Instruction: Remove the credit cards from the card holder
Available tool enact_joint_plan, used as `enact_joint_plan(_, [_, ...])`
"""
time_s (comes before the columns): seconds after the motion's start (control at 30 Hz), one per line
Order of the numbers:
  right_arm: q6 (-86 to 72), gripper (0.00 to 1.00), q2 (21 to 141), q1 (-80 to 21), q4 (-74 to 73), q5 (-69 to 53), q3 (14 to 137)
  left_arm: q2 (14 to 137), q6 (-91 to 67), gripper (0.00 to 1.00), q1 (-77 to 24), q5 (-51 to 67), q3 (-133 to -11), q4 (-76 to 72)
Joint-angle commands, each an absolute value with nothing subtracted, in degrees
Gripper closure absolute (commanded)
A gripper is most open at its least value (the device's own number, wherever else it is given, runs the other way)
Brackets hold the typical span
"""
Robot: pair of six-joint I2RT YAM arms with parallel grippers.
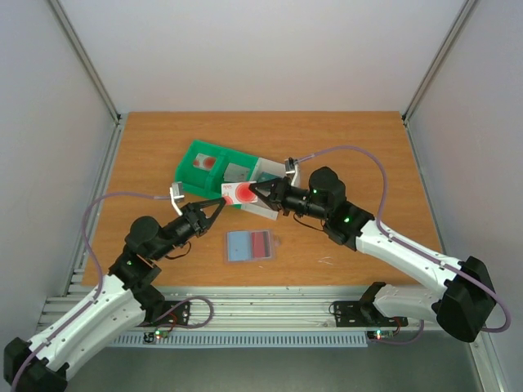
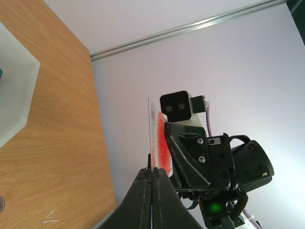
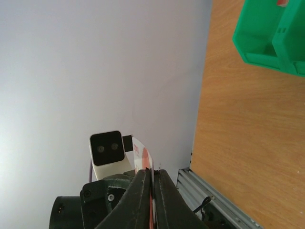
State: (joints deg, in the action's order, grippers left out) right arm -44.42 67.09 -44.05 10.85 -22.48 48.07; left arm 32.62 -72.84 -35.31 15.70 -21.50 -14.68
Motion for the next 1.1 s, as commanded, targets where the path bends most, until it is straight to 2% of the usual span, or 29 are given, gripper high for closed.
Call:
enact_joint_plan(0.0, [-45.21,0.93,66.06,-44.19,12.83,-23.26,47.03,32.42,-71.36,1.00,-35.24,14.62,-20.44,-19.48])
enact_joint_plan(0.1, [-44.74,0.84,66.00,-44.08,12.97,-24.74,46.45,32.34,-69.90,1.00,-35.21,14.82,-20.93,-17.84])
enact_joint_plan(0.27, [-44.02,0.63,63.88,-44.05,14.83,-26.16,42.19,32.71,-64.45,1.00,-34.94,16.26,-22.57,-10.25])
enact_joint_plan(0.43, [-39.83,0.40,60.28,-43.87,11.41,-27.13,39.94,33.78,-62.99,1.00,-34.25,18.67,-22.32,-10.19])
enact_joint_plan(0.5, [-37.34,0.04,58.19,-43.94,8.02,-26.65,39.93,34.31,-62.04,0.99,-33.96,20.13,-23.31,-8.77])
enact_joint_plan(0.87, [-20.91,0.02,47.68,-43.89,-18.73,-20.08,46.36,36.79,-49.23,1.00,-31.25,22.86,-34.84,14.31])
enact_joint_plan(1.07, [-14.92,0.01,43.07,-43.88,-26.69,-15.80,48.17,42.89,-43.05,1.00,-27.56,25.61,-40.68,21.06])
